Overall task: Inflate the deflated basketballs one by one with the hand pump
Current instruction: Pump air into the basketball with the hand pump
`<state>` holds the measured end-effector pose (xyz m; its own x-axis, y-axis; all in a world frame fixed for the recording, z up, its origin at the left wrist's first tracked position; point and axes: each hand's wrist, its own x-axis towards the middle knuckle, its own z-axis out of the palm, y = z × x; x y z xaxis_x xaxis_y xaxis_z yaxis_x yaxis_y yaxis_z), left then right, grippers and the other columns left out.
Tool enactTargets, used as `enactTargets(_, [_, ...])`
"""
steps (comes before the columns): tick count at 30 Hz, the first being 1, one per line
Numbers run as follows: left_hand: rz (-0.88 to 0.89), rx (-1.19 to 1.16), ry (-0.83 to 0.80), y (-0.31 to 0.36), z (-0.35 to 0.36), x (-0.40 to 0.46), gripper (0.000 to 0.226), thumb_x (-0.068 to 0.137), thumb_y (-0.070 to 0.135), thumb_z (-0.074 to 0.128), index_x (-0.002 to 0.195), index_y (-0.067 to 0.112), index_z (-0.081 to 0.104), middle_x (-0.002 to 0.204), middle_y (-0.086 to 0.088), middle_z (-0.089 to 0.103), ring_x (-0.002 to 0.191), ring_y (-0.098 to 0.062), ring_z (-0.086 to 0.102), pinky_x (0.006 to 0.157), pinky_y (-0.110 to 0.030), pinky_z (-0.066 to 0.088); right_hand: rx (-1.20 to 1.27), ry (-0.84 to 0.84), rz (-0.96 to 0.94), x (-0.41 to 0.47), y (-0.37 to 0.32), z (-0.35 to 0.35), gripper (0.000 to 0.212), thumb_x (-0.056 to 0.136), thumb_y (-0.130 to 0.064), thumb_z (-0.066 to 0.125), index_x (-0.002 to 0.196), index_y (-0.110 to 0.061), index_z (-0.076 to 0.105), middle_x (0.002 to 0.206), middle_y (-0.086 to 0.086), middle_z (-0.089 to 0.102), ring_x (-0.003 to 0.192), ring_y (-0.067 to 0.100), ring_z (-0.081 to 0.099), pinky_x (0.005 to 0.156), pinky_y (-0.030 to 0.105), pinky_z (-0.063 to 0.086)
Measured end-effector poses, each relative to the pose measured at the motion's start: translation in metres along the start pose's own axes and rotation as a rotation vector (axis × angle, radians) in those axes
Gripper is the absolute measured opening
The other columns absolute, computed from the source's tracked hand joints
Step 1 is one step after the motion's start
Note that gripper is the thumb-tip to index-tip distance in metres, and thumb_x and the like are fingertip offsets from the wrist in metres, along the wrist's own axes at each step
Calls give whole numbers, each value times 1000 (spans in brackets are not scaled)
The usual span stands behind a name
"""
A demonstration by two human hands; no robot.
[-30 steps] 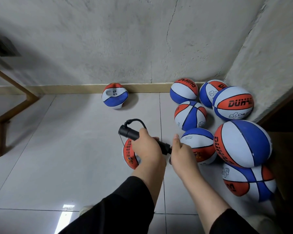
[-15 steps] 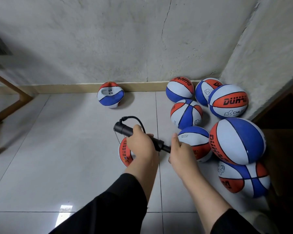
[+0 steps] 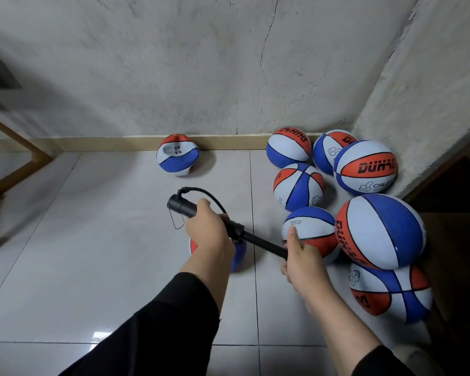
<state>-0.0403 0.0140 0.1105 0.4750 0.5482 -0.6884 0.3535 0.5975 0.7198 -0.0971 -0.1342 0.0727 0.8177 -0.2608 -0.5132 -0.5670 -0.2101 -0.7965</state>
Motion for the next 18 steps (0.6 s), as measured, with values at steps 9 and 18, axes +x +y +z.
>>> enactTargets(9, [-28, 66, -51, -28, 4, -35, 40, 95, 31, 54, 112, -3, 66, 66, -6, 64, 62, -23, 57, 58, -31, 50, -141, 12, -148, 0, -15, 21, 69, 107, -55, 26, 67, -8, 57, 69, 16, 64, 65, 32, 57, 63, 34, 44])
enactTargets(18, [9, 40, -47, 2, 7, -9, 16, 96, 29, 54, 91, 14, 53, 78, -12, 68, 58, -25, 57, 55, -28, 49, 3, 36, -49, 2, -6, -8, 61, 106, -55, 34, 76, -10, 61, 48, 3, 51, 49, 20, 46, 55, 30, 36])
